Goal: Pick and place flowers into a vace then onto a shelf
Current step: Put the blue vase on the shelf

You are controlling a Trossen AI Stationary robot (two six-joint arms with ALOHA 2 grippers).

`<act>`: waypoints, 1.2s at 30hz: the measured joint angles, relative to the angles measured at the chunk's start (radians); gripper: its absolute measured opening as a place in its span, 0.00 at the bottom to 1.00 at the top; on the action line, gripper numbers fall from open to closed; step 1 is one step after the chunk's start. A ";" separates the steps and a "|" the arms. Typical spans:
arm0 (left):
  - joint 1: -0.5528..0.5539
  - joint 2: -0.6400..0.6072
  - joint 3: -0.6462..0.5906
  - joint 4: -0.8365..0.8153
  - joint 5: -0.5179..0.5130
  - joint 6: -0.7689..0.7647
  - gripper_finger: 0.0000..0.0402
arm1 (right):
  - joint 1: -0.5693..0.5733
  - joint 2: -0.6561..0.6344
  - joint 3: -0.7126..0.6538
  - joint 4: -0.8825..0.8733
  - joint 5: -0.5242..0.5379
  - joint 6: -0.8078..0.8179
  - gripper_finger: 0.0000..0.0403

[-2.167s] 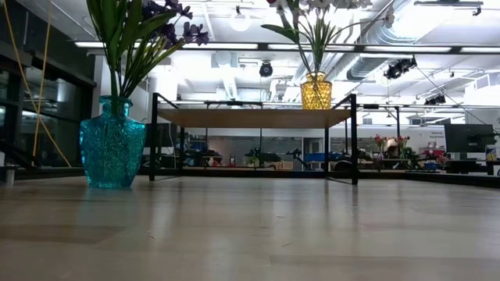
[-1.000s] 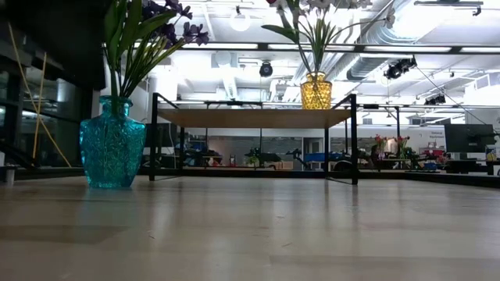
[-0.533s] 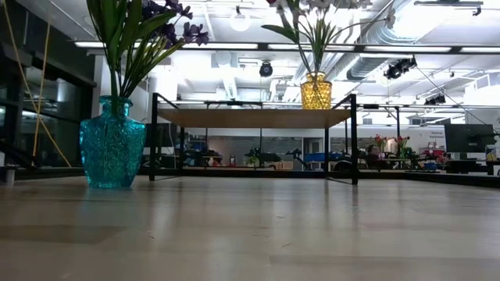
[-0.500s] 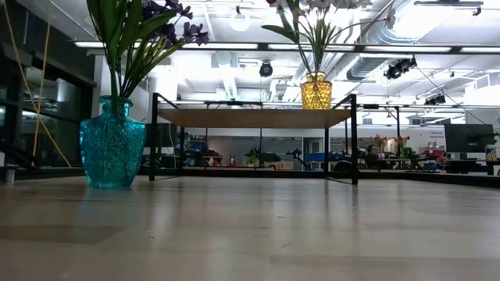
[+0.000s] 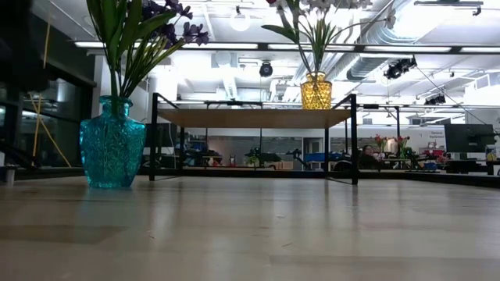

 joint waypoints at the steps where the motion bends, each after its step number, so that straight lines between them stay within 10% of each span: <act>1: 0.002 0.000 -0.003 0.001 -0.003 0.000 0.29 | 0.000 0.000 0.000 -0.007 0.000 0.000 0.25; 36: 0.091 -0.027 -0.189 0.111 -0.291 -0.007 0.21 | 0.000 0.000 0.000 -0.099 -0.002 -0.008 0.25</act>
